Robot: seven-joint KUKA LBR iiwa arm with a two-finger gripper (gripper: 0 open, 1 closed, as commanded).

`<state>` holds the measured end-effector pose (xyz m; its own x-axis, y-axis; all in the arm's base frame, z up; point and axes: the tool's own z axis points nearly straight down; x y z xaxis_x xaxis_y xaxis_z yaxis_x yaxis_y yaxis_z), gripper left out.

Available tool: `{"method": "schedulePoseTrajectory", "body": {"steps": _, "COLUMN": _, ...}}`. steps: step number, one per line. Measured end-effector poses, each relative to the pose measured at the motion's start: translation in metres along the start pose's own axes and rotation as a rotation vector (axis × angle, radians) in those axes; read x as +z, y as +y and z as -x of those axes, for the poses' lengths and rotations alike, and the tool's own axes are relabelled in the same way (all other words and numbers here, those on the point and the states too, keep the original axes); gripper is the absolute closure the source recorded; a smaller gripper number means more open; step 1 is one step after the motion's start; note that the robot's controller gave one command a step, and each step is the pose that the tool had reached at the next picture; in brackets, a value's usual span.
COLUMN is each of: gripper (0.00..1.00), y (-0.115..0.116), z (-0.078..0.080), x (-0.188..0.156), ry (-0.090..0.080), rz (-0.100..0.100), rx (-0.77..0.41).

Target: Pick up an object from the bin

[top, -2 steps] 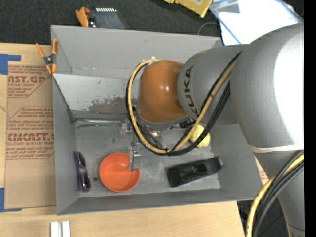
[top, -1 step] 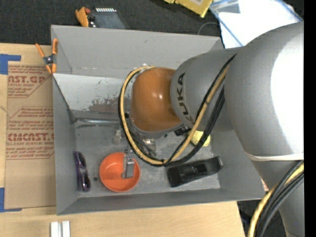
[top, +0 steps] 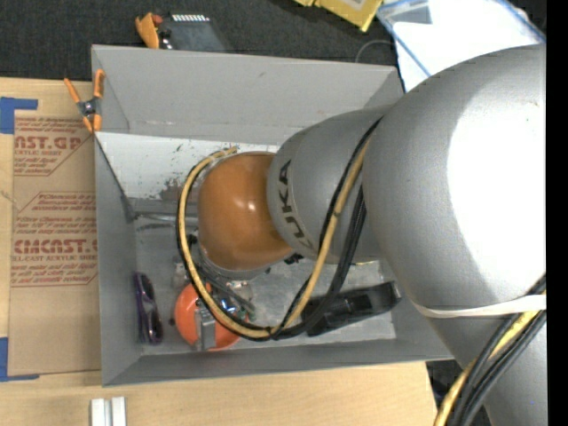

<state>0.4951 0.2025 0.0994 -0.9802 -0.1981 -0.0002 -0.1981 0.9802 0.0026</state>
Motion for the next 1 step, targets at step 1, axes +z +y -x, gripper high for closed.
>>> {"method": "schedulePoseTrajectory", "body": {"steps": 1, "gripper": 0.0, "y": -0.0378, "z": 0.0015, "x": 0.0264, "ry": -0.012, "rz": 0.0, "rx": 0.226}}
